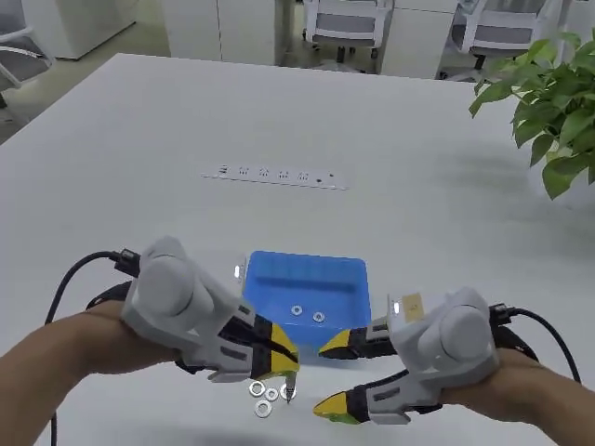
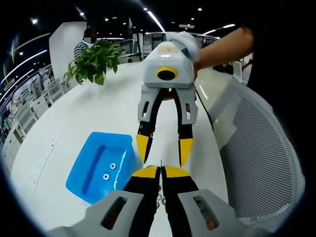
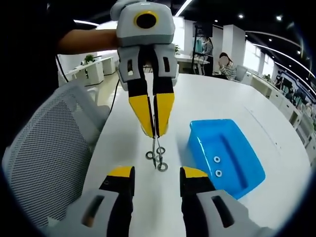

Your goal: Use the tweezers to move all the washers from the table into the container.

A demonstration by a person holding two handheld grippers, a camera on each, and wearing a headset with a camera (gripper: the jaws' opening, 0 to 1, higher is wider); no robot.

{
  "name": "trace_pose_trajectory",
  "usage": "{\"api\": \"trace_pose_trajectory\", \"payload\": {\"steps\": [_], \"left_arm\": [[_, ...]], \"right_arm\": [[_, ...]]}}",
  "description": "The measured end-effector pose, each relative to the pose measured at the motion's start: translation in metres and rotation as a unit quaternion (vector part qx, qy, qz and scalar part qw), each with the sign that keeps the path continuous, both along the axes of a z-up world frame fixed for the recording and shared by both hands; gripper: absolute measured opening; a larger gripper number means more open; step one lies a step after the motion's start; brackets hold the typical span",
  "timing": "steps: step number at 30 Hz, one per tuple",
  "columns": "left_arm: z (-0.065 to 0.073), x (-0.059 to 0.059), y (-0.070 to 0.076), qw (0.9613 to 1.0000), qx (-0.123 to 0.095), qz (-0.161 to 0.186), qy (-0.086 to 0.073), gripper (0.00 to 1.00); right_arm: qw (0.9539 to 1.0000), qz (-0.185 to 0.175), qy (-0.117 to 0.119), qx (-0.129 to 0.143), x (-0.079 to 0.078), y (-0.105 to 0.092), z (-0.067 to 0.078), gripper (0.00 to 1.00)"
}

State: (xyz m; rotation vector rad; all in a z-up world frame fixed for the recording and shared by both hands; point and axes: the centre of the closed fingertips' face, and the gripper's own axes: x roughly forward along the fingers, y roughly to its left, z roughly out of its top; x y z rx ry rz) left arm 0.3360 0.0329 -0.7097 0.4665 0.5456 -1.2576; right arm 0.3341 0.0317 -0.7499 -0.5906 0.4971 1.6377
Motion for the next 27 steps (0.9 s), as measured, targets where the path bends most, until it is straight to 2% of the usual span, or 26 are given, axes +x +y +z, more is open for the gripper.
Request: {"api": "trace_pose_trajectory", "payload": {"steps": [11,19,27], "left_arm": [[-0.001,0.000,0.000,1.0000,0.001,-0.003,0.004,0.06],[-0.001,0.000,0.000,0.9999,0.004,-0.008,0.007,0.06],[-0.002,-0.001,-0.002,0.9999,0.005,-0.012,0.009,0.06]], "right_arm": [[0.9991,0.040,0.000,-0.014,-0.007,0.016,-0.008,0.26],[0.9970,0.071,-0.022,-0.025,-0.008,0.024,-0.014,0.18],[0.9967,0.071,-0.027,-0.029,-0.007,0.027,-0.017,0.12]]}}
